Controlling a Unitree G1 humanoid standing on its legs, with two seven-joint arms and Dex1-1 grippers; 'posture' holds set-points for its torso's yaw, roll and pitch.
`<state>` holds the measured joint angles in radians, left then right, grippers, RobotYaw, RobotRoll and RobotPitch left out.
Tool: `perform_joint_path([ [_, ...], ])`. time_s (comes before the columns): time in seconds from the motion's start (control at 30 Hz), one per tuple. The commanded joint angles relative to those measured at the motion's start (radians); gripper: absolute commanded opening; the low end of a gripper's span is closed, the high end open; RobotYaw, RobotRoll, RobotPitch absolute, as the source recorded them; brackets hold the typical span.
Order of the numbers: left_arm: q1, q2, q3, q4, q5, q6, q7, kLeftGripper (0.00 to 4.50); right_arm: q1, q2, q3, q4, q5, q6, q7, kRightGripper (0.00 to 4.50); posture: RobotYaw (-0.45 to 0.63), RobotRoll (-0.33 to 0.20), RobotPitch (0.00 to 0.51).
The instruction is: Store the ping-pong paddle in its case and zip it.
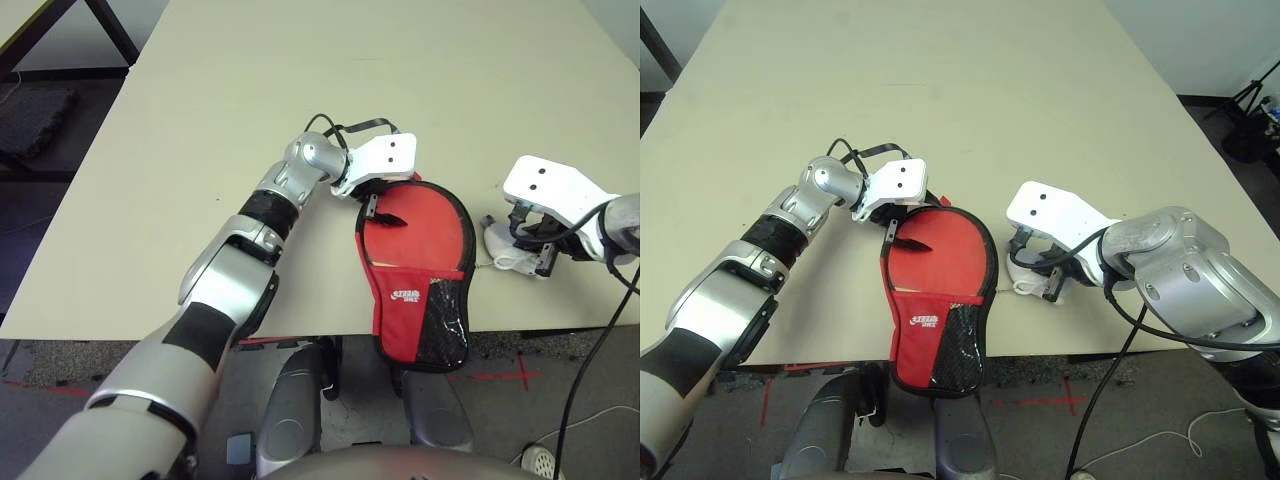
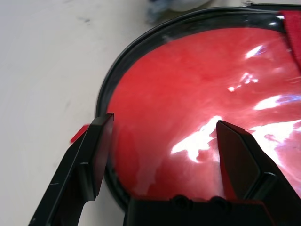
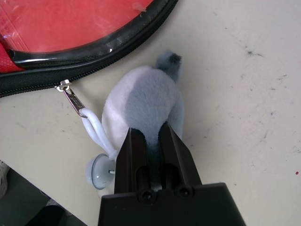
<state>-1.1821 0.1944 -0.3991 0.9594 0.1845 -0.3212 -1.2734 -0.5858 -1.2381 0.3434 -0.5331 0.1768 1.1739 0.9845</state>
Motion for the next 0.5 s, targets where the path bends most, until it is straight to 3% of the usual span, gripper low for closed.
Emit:
perform_joint_path([
  [0.03,-0.028,-0.022,-0.02,0.059,0.018,0.044,-0.052,4.5,0.001,0.005,0.015,0.01,-0.012,0.005,-0.017,0.0,-0.2,0.0,0.244],
  [0.5,-0.067,-0.09,-0.078,0.206,0.115,0.337,-0.095,4.5,-0.011,0.001,0.004,0.029,-0.015,-0.002,-0.022,0.0,-0.21,0.0,0.252],
])
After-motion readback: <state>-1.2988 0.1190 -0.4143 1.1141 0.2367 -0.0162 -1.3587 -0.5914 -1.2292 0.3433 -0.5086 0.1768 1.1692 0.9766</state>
